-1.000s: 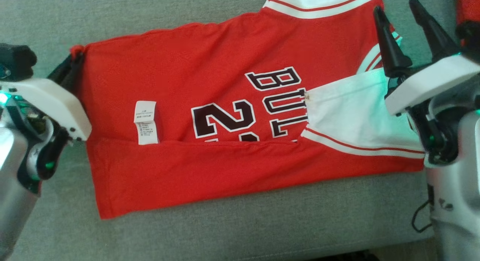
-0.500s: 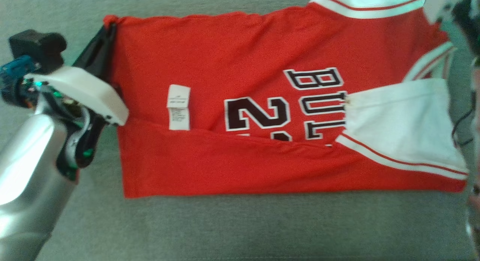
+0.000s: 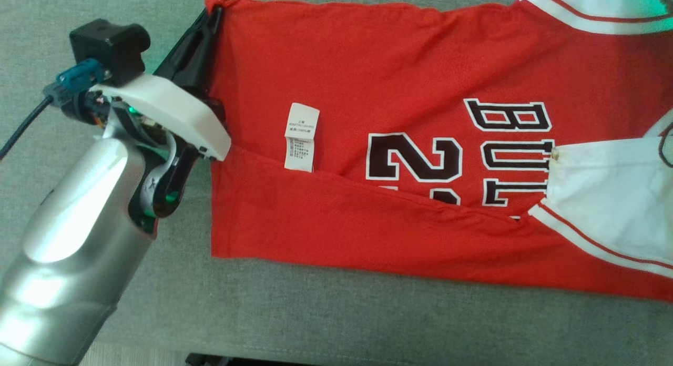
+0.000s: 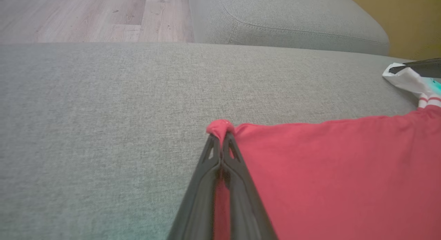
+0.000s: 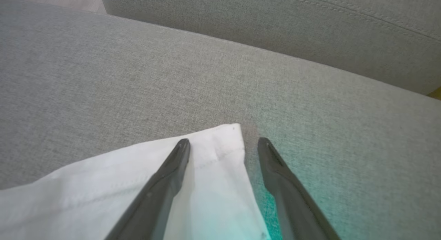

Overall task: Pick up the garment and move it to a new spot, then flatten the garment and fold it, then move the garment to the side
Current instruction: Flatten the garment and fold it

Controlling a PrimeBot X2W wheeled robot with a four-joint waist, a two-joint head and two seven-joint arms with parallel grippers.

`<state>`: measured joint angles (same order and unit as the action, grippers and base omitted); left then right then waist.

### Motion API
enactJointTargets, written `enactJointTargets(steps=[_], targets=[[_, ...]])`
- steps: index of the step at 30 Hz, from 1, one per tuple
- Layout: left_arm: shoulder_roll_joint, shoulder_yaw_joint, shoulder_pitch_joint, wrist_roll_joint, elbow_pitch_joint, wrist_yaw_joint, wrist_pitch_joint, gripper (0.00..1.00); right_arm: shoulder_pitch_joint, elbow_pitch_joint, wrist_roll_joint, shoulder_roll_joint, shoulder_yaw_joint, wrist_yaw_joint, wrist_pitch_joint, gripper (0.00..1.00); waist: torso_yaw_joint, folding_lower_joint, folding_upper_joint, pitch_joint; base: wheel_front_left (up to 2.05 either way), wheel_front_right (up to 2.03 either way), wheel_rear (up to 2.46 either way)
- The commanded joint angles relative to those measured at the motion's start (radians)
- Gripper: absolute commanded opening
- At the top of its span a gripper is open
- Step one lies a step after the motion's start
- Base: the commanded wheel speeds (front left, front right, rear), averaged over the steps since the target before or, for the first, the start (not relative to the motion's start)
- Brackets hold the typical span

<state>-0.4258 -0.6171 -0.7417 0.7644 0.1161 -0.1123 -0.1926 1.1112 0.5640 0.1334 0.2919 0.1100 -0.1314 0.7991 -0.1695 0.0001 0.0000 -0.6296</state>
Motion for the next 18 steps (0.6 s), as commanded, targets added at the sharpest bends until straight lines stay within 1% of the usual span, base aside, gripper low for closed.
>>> enactJointTargets(steps=[1, 2, 3, 5, 8, 12, 15, 18], targets=[[-0.033, 0.035, -0.041, -0.01, -0.018, 0.009, 0.01, 0.0, 0.015, -0.017, -0.004, -0.019, 0.0, 0.001, 0.013, 0.67, 0.001, -0.0001, 0.0, 0.001, 0.0, 0.0, 0.0], [-0.032, 0.035, -0.043, -0.01, -0.014, 0.011, 0.012, 0.0, 0.013, -0.011, -0.003, -0.022, -0.001, 0.001, 0.017, 0.38, 0.002, -0.0001, 0.0, 0.001, 0.0, 0.0, 0.0], [-0.032, 0.035, -0.044, -0.01, -0.01, 0.012, 0.013, 0.0, 0.011, -0.007, -0.001, -0.025, 0.001, 0.001, 0.02, 0.23, 0.004, -0.0001, 0.0, 0.002, 0.0, 0.0, 0.0], [-0.034, 0.035, -0.045, -0.009, -0.004, 0.013, 0.016, 0.0, 0.008, -0.005, 0.002, -0.029, 0.003, 0.001, 0.011, 0.0, 0.008, -0.0001, 0.0, 0.005, 0.0, 0.0, 0.0], [-0.039, 0.04, -0.046, -0.008, 0.005, 0.013, 0.02, 0.0, 0.01, -0.01, 0.003, -0.03, 0.005, 0.001, -0.053, 0.0, 0.019, -0.0001, 0.0, 0.011, 0.0, 0.0, 0.0], [-0.051, 0.047, -0.037, -0.004, 0.018, 0.011, 0.025, 0.0, 0.007, -0.014, 0.01, -0.045, -0.002, 0.001, -0.172, 0.0, 0.04, -0.0001, 0.0, 0.035, 0.0, 0.0, 0.0], [-0.062, 0.052, -0.015, 0.0, 0.02, 0.005, 0.032, 0.0, -0.027, -0.033, 0.056, -0.051, 0.015, 0.001, -0.239, 0.0, 0.057, -0.0001, 0.0, 0.07, 0.0, 0.0, 0.0], [-0.074, 0.052, 0.019, 0.005, 0.015, 0.0, 0.038, 0.0, -0.087, -0.073, 0.098, -0.033, 0.042, 0.001, -0.289, 0.0, 0.073, -0.0001, 0.0, 0.111, 0.0, 0.0, 0.0]])
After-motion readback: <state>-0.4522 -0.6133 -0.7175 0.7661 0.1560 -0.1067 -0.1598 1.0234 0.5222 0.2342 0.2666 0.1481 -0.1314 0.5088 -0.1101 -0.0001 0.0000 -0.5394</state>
